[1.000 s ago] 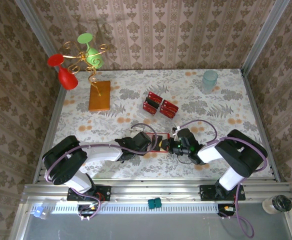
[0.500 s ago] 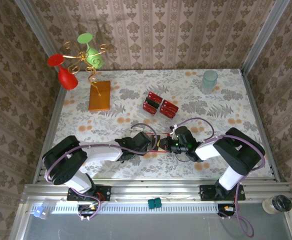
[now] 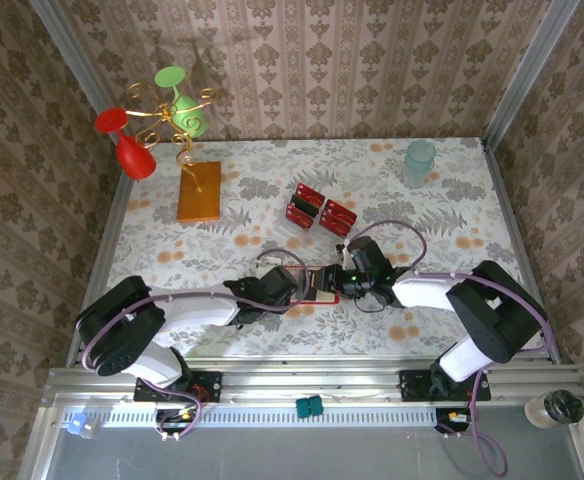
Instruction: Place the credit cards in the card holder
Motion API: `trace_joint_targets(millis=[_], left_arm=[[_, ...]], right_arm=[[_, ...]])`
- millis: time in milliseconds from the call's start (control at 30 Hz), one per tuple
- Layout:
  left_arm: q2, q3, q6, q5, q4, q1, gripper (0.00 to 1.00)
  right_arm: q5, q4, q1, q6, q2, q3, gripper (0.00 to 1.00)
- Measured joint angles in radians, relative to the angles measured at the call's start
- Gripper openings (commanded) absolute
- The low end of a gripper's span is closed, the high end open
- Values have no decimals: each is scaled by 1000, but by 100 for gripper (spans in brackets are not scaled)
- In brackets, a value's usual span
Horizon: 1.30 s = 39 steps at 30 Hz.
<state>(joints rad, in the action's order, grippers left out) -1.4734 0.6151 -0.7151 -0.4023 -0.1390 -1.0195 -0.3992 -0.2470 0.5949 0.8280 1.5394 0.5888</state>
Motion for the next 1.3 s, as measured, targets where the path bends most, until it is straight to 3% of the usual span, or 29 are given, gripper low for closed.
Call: trace_joint_targets(millis=[133, 333, 1033, 1300], left_arm=[[16, -15, 0, -3, -4, 3, 68], [16, -22, 0, -3, -3, 16, 68], [1, -27, 0, 1, 31, 26, 68], [77, -27, 0, 1, -4, 55, 69]], right_arm=[[3, 121, -3, -58, -3, 79, 24], [3, 212, 1, -105, 45, 169, 20], [14, 283, 74, -126, 257, 333, 16], [31, 337, 76, -141, 212, 338, 24]])
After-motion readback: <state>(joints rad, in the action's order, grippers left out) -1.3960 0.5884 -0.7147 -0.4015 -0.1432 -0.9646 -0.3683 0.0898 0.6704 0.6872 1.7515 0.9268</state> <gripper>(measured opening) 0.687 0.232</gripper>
